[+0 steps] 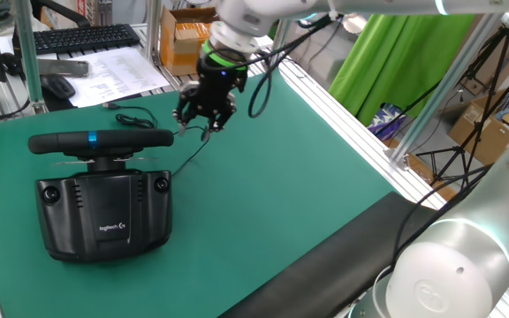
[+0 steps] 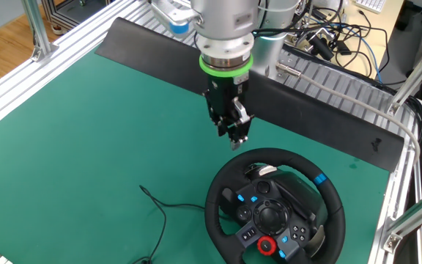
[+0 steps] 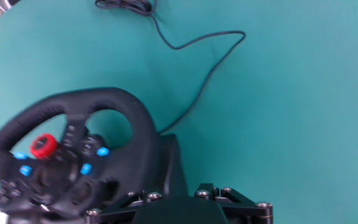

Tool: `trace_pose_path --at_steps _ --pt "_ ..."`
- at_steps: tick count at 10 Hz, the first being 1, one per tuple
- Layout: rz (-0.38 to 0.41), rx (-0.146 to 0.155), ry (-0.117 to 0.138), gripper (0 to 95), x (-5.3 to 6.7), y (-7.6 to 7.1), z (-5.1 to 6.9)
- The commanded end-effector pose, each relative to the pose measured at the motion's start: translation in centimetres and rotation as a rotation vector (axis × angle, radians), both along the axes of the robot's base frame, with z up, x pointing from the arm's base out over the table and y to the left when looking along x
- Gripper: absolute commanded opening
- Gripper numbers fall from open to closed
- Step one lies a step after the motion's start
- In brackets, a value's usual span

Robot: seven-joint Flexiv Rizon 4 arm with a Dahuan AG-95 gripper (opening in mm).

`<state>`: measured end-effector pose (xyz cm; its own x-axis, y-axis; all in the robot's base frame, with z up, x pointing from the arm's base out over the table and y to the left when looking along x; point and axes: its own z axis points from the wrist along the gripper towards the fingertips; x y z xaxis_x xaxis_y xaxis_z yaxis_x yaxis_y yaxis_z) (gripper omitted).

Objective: Rotate the steering wheel 90 degrees clockwise

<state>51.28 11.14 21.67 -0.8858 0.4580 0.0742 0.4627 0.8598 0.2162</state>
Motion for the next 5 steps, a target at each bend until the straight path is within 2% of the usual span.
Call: trace_pose_path --at_steps 1,2,3,5 --pt "-0.010 0.012 0.000 38.0 0.90 -0.16 0.57" --pt "-0.026 0.026 0.003 38.0 1.04 -0.14 0.67" --pt "-0.072 0.054 0.005 38.0 1.16 -0.09 0.70" --pt "-0.109 0.061 0.007 38.0 1.18 -0.03 0.63"
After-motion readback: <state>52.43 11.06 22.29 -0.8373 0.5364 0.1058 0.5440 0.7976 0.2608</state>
